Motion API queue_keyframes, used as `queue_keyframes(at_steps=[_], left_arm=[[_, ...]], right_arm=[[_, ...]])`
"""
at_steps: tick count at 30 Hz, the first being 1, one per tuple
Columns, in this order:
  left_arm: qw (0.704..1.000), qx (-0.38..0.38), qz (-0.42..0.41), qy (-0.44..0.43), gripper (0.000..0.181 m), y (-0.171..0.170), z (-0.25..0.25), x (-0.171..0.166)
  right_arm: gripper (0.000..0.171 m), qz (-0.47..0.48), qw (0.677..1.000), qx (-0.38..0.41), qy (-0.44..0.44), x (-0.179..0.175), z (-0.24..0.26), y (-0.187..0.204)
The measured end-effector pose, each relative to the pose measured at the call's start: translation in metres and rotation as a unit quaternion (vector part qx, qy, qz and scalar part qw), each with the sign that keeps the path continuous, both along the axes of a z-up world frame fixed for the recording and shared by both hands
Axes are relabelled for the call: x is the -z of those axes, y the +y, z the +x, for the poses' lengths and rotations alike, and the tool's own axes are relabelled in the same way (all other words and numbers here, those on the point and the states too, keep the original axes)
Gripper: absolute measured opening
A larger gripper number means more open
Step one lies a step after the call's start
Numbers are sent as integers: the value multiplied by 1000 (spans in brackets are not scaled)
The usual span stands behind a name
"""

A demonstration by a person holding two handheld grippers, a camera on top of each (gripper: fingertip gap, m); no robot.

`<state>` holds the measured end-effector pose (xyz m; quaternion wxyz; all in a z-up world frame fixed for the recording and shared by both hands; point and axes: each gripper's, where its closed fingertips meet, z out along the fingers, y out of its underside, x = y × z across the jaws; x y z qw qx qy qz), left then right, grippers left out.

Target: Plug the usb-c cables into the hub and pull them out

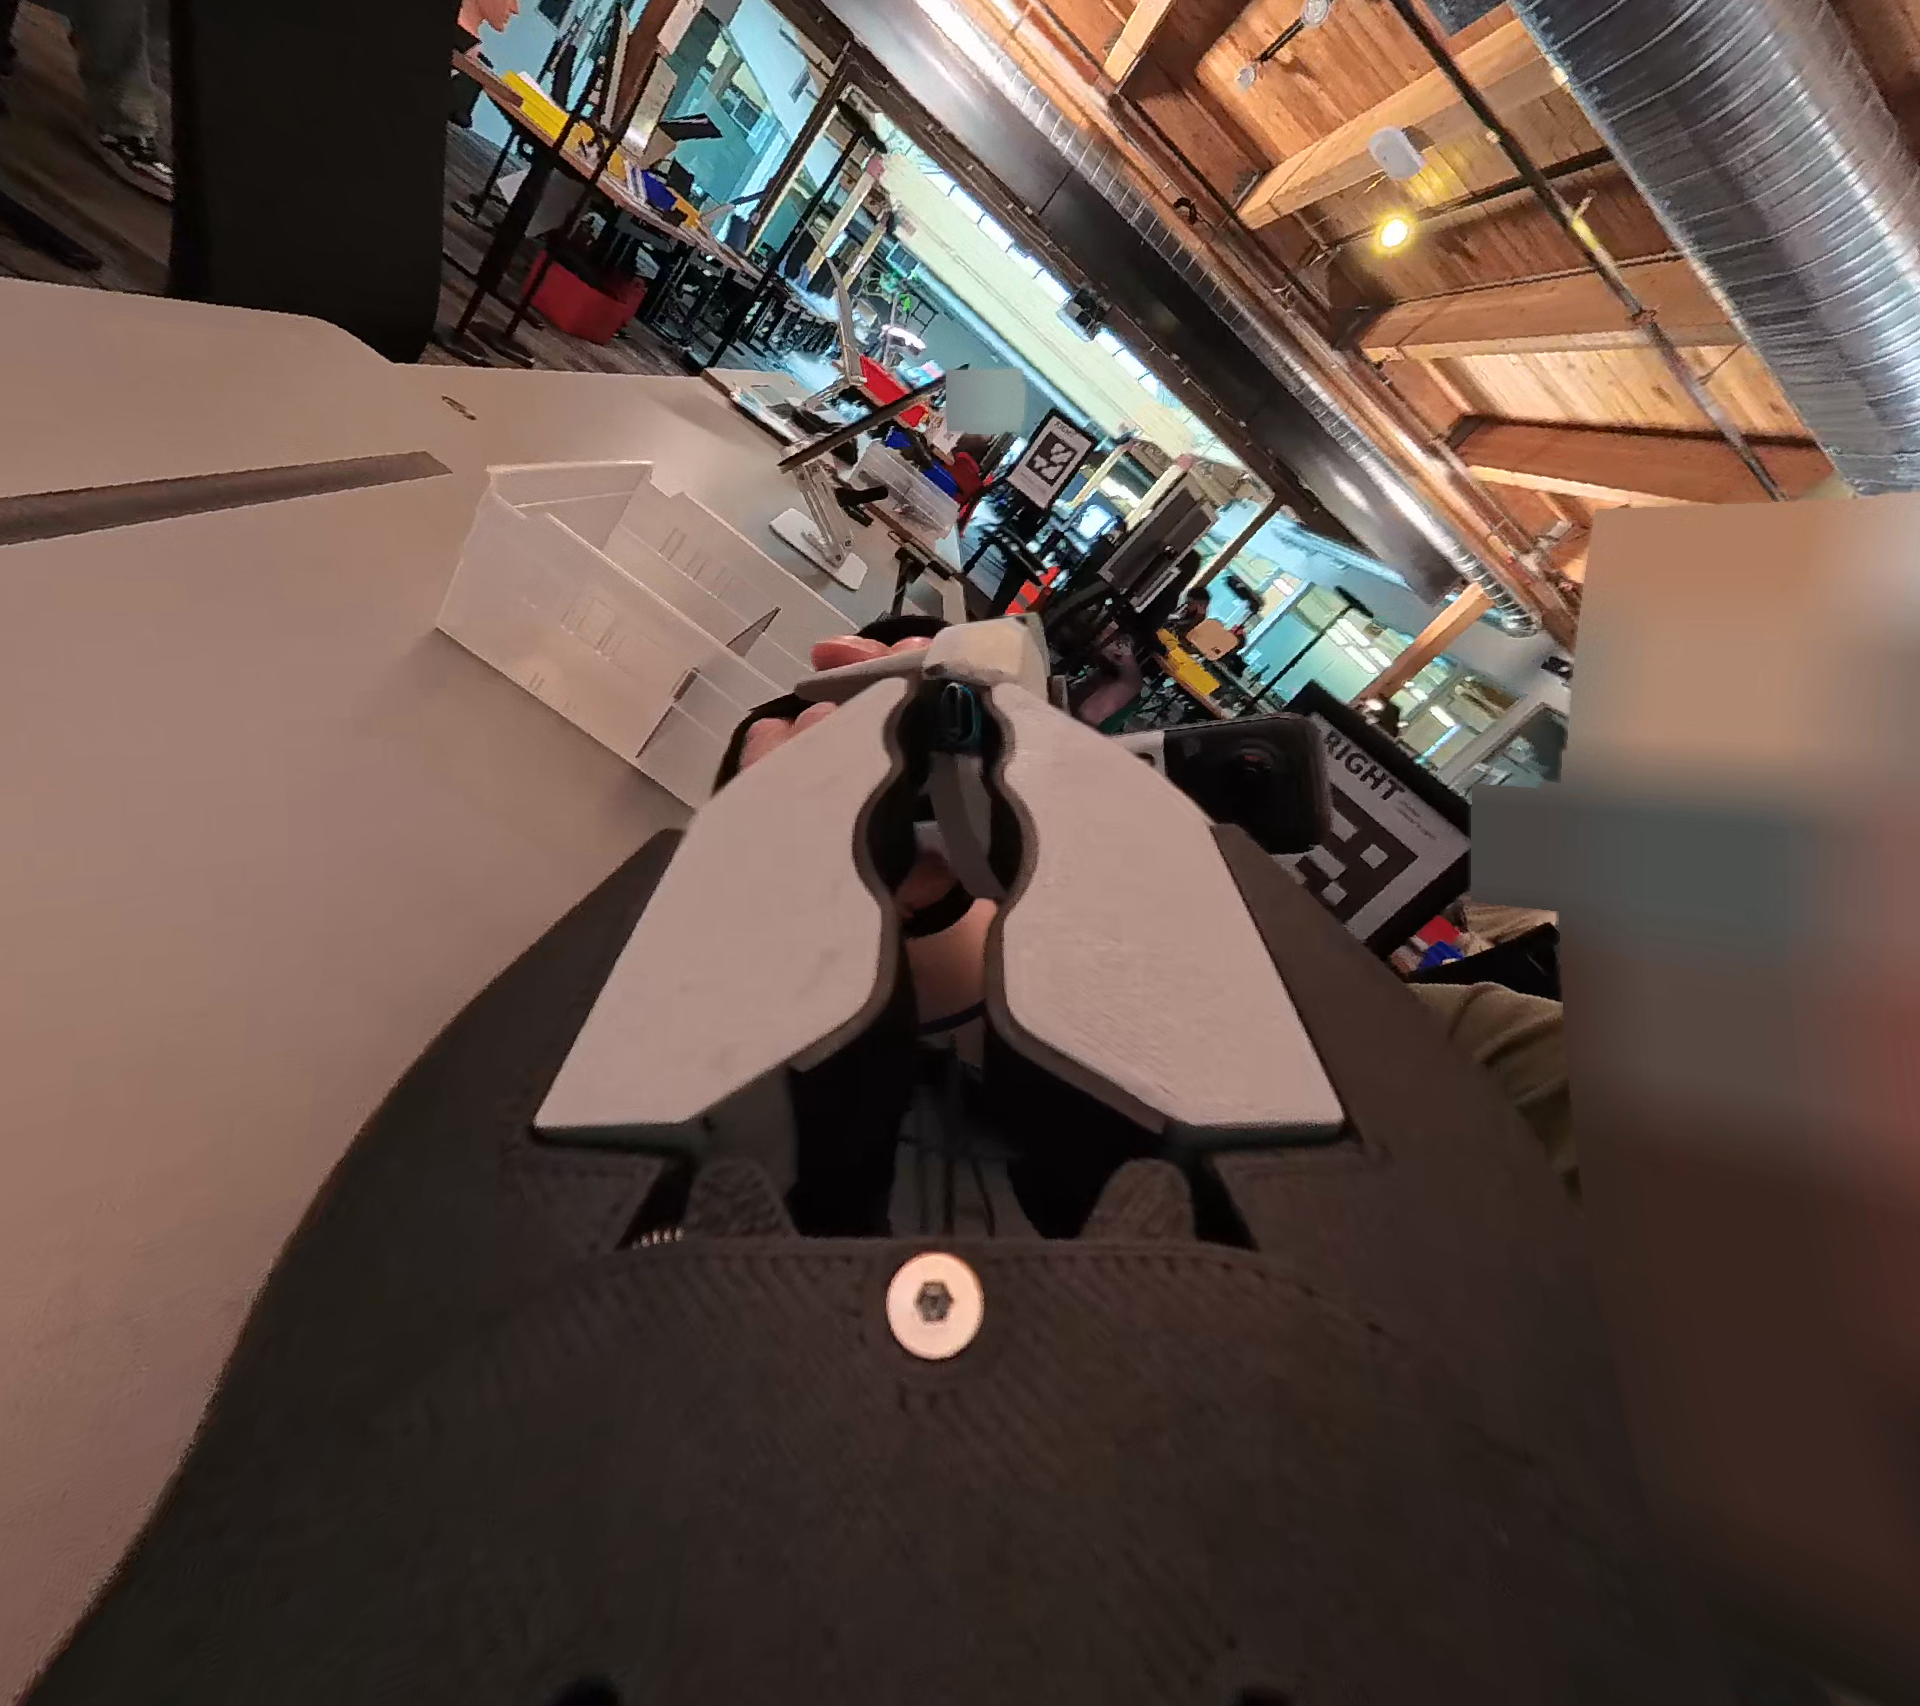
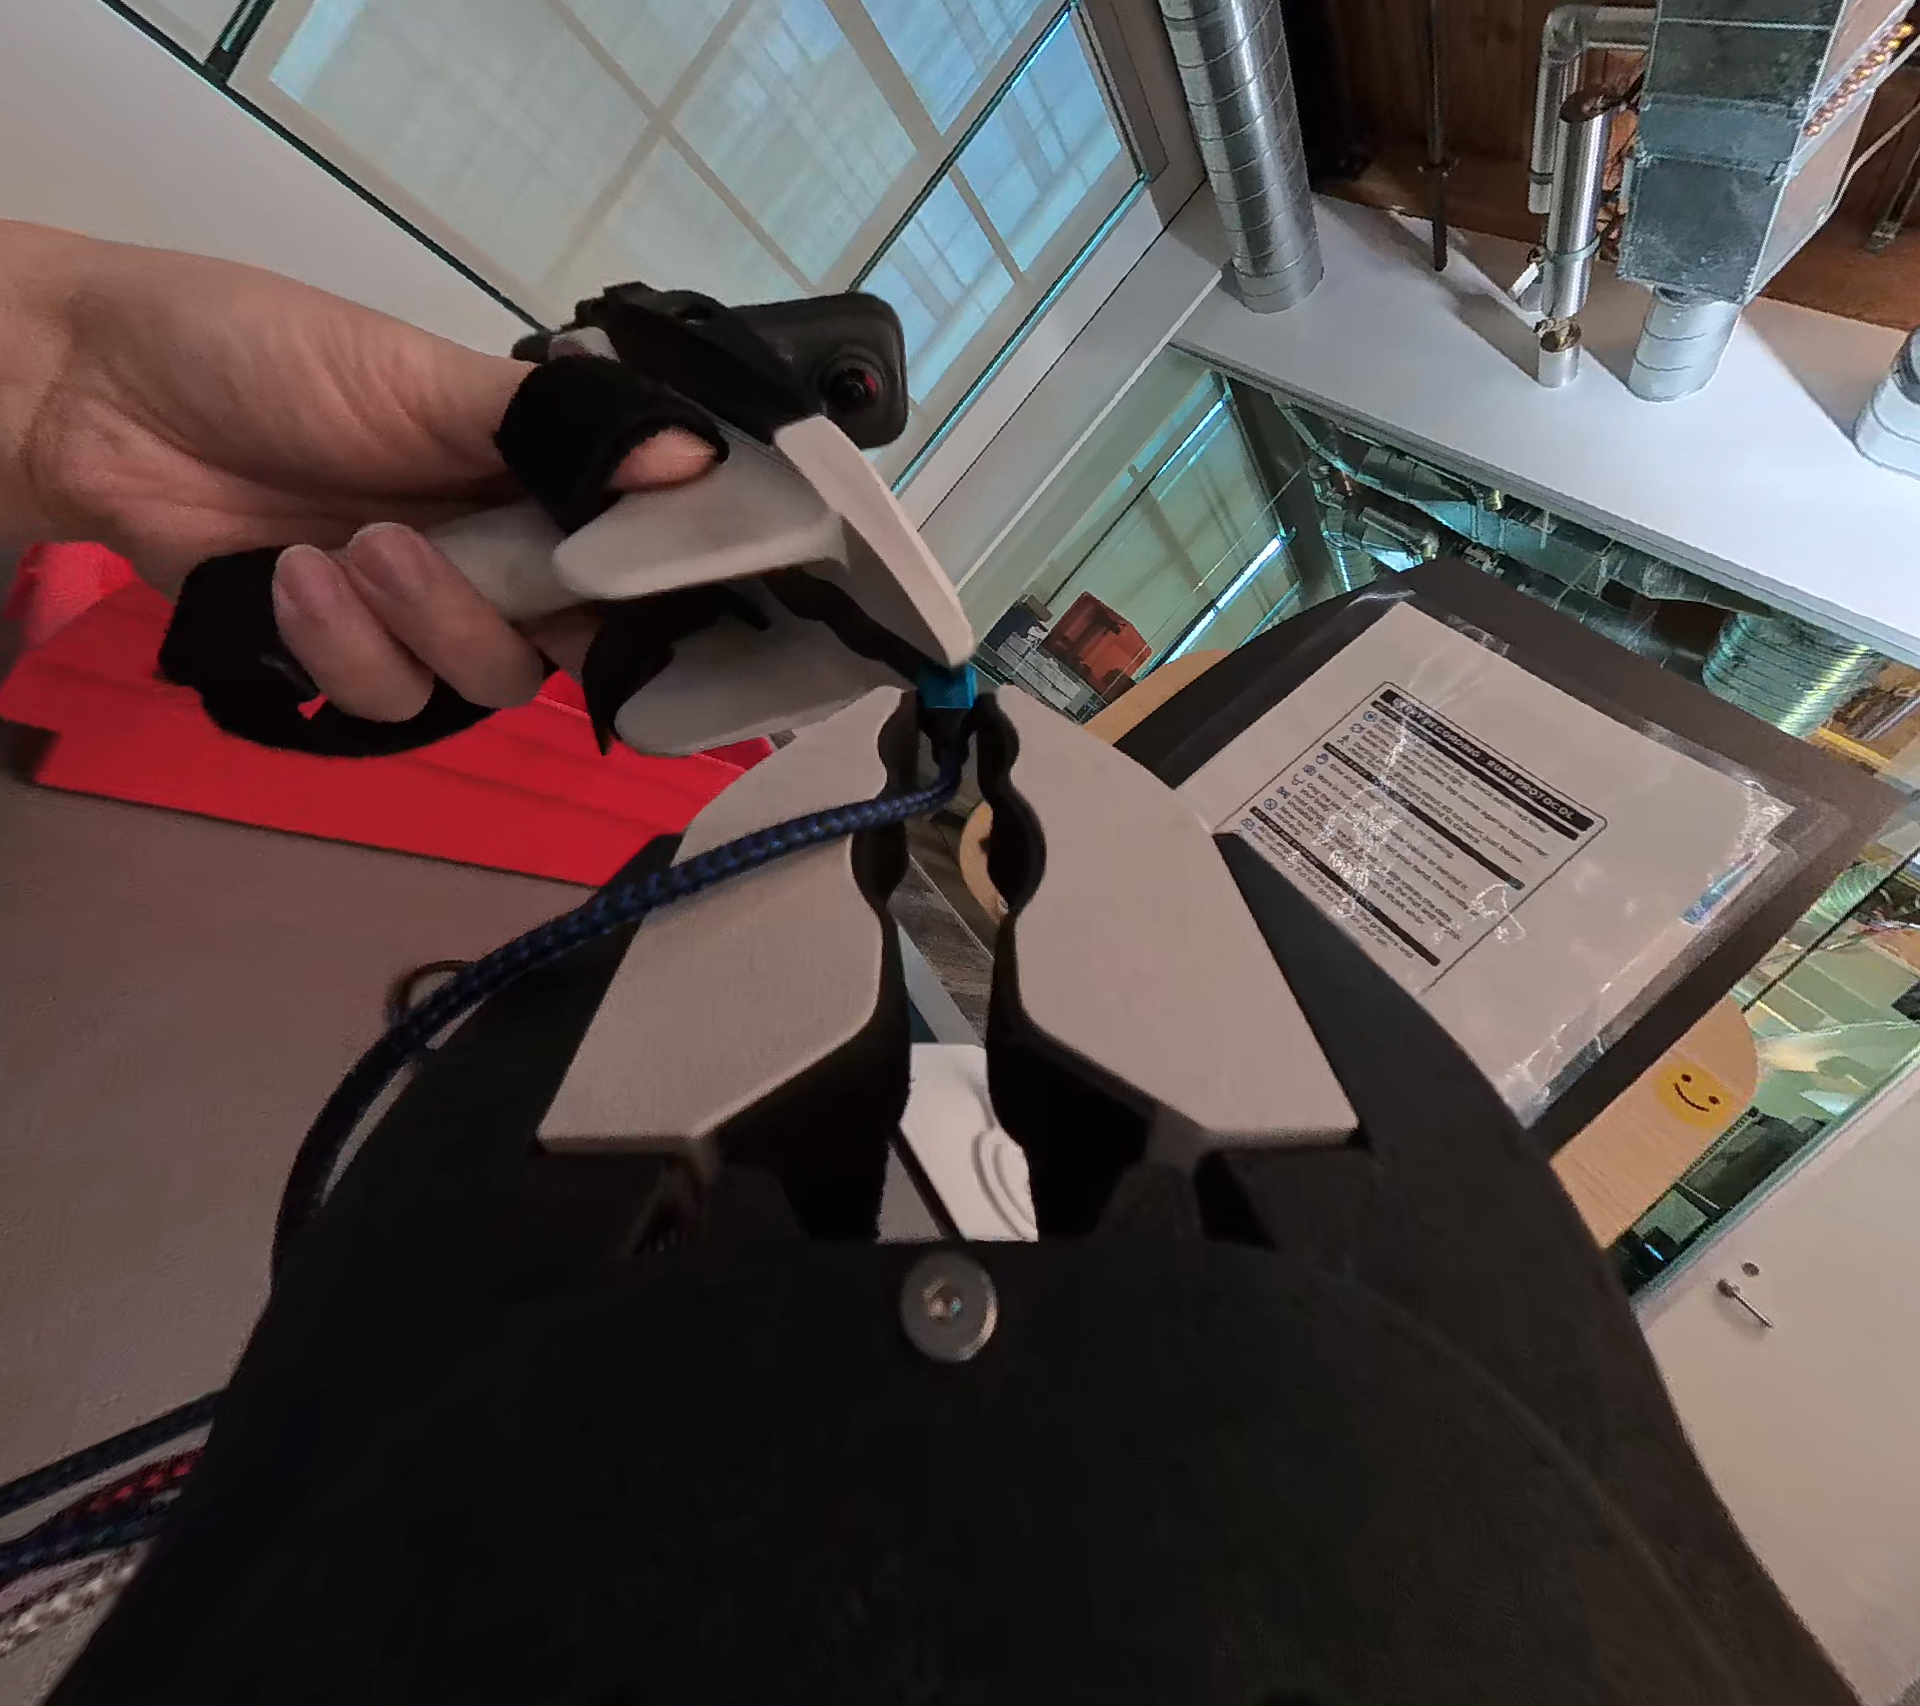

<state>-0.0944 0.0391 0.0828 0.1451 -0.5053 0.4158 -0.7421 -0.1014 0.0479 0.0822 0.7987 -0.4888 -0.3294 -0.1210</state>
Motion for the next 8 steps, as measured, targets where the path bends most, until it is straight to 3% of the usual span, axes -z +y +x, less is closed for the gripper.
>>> queue_keyframes(at_steps=[1, 2, 4, 6, 8], left_arm=[[1000, -13, 14, 10, 22, 6, -1, 2], [998, -38, 42, 34, 37, 15, -1, 8], [976, -105, 154, 114, 47, 40, -4, 34], [915, -186, 276, 228, 48, 76, -12, 73], [858, -206, 340, 325, 50, 97, -19, 112]], right_arm=[[11, -1, 1000, 5, -2, -1, 3, 0], [11, -3, 1000, 11, -3, -2, 7, 1], [11, -18, 1000, 17, 6, -3, 17, 4], [11, -34, 999, 23, 18, -3, 27, 8], [11, -43, 998, 30, 24, -1, 35, 11]])
